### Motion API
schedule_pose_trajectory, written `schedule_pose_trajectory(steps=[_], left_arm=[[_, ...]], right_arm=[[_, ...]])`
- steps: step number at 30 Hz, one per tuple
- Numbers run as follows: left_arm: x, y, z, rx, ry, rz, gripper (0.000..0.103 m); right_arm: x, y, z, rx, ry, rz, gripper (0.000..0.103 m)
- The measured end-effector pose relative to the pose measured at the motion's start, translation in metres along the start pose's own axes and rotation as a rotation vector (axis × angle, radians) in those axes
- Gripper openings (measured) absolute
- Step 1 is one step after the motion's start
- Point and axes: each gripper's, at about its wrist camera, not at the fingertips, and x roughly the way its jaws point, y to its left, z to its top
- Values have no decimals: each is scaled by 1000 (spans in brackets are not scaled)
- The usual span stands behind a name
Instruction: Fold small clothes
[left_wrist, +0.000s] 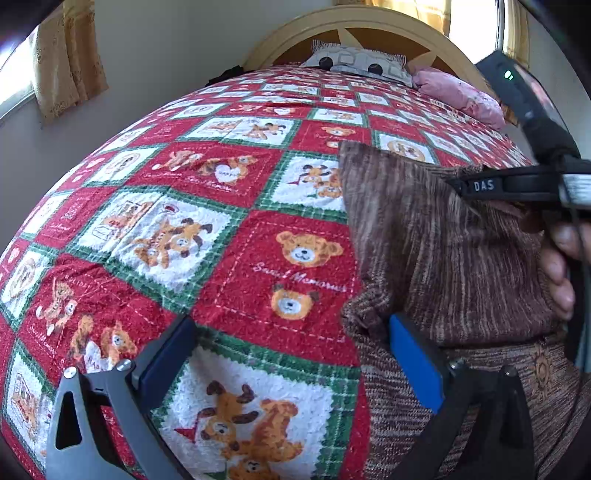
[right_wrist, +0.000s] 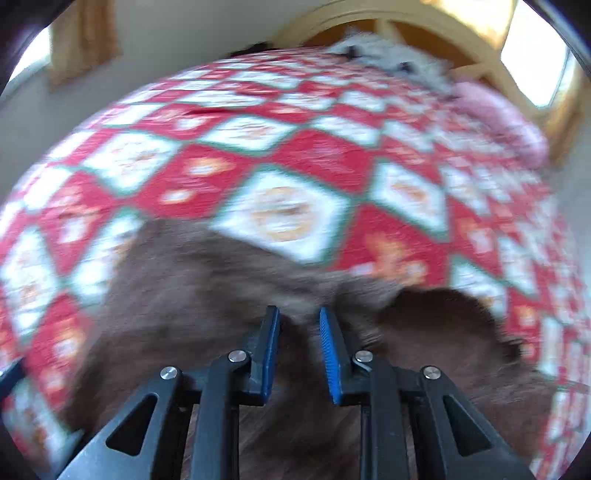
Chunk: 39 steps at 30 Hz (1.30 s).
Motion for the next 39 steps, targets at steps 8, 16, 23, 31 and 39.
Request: schedule_pose_trajectory(steps=[8, 16, 23, 31, 39], left_arm=[[0, 1, 0, -4, -2, 0, 103], [1, 0, 0, -1, -2, 6, 103], [1, 0, 0, -1, -1, 8, 103], [1, -1, 0, 0, 0, 12, 103], [1, 0, 1, 0, -3, 12, 103]], right_arm=[[-49, -12, -35, 67, -84, 251, 23], [-30, -24, -51, 75, -19, 173, 39], [-40, -50, -74, 76, -12, 143, 40], [-66, -51, -98, 56, -56, 146, 42], [-61, -103, -124, 263, -11, 210, 58]])
